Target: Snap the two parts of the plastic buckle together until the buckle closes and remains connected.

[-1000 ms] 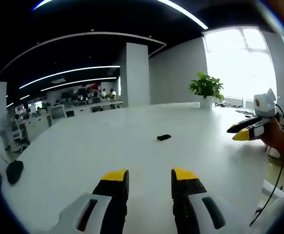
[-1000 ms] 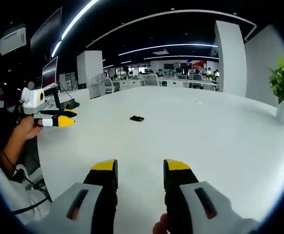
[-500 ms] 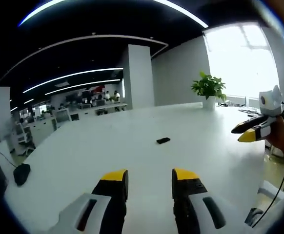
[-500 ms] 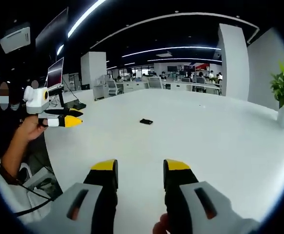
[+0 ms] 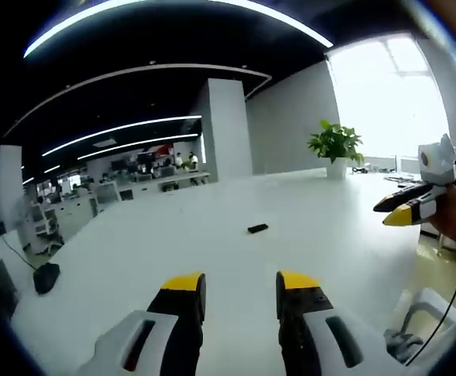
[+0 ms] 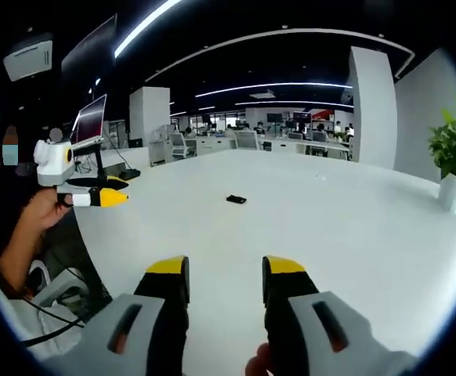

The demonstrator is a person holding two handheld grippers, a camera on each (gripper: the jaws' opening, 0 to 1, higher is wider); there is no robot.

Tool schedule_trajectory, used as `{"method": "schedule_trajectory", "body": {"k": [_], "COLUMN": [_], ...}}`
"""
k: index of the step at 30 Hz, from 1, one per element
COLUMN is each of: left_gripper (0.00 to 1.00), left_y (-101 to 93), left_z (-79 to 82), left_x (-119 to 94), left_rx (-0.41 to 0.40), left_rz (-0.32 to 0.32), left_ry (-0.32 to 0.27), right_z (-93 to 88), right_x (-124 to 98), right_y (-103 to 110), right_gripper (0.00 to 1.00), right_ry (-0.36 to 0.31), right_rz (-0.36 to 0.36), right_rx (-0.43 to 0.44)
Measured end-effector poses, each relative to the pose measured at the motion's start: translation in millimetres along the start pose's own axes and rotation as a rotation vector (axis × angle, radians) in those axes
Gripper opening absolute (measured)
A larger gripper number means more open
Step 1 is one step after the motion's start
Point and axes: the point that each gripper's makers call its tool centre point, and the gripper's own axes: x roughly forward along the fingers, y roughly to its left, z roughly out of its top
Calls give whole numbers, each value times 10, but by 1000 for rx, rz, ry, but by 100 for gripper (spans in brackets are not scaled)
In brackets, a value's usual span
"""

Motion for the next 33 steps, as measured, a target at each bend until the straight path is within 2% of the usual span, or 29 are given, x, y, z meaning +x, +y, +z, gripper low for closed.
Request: {"method": "schedule_trajectory", "body": {"k": [11, 24, 33], "left_gripper": [36, 36, 36], "left_y": [54, 84, 110], "left_z": [62, 18, -3], "left_x": [-16, 32, 44], "left_rx": [4, 1, -15], "left_rz": [12, 26, 49], "left_ry": [-7, 5, 8], "right_z": [2, -26, 7], "right_x": [-15, 20, 23], "right_y": [-58, -16, -117], "right_gripper": [37, 37, 37], "right_ry": [7, 15, -6], "right_rz": [-13, -6, -42], "right_rx": [-3, -9, 10]}}
